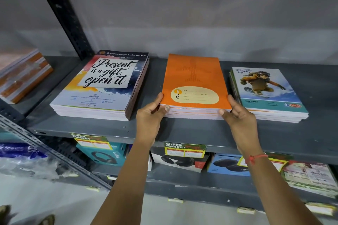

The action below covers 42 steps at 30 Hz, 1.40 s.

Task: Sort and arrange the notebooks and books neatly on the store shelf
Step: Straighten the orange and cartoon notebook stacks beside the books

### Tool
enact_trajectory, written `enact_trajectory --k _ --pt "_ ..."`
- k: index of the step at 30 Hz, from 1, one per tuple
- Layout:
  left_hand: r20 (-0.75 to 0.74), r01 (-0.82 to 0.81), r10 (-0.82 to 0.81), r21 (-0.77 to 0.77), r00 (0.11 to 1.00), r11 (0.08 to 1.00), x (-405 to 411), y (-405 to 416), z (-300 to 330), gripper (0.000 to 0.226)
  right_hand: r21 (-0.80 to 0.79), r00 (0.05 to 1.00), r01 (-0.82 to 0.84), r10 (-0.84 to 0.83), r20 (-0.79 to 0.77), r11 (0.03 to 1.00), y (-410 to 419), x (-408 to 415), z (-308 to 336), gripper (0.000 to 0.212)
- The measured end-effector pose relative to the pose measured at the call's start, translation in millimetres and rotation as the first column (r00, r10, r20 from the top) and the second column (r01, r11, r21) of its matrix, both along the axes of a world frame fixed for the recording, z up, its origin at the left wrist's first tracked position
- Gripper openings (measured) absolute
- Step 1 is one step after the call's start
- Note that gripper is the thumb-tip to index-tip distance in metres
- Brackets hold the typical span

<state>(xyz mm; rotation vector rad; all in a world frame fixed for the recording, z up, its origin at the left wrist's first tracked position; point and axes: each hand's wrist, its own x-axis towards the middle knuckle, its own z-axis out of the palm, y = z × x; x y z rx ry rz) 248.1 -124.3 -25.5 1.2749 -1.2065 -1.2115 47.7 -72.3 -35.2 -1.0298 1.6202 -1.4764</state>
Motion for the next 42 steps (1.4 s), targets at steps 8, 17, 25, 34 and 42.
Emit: enact_trajectory --k 8,17,25,34,42 --pt "0.093 0.008 -0.003 -0.055 0.996 0.998 3.2 -5.8 -10.4 0.047 0.024 1.0 0.023 -0.023 0.003 0.999 0.9 -0.8 1.5 0.059" --pt "0.246 -0.085 0.212 -0.443 0.946 0.892 -11.2 16.2 -11.4 0.047 0.012 0.998 0.059 -0.059 0.004 0.998 12.9 2.6 6.4 0.055" --pt "0.358 0.199 0.055 -0.633 0.932 0.748 -97.7 49.8 -2.6 0.059 -0.136 0.856 0.49 -0.505 -0.111 0.861 63.4 -81.1 -3.2 0.043" --pt "0.268 0.266 -0.223 -0.138 0.937 0.954 -191.0 51.8 -0.7 0.056 0.073 0.988 0.152 -0.15 -0.026 0.986 57.2 -172.7 3.9 0.067" --pt "0.229 0.231 -0.227 0.01 0.946 0.973 -201.9 40.4 -0.5 0.056 0.087 1.0 -0.011 0.013 -0.014 0.996 48.2 -189.6 -2.6 0.057"
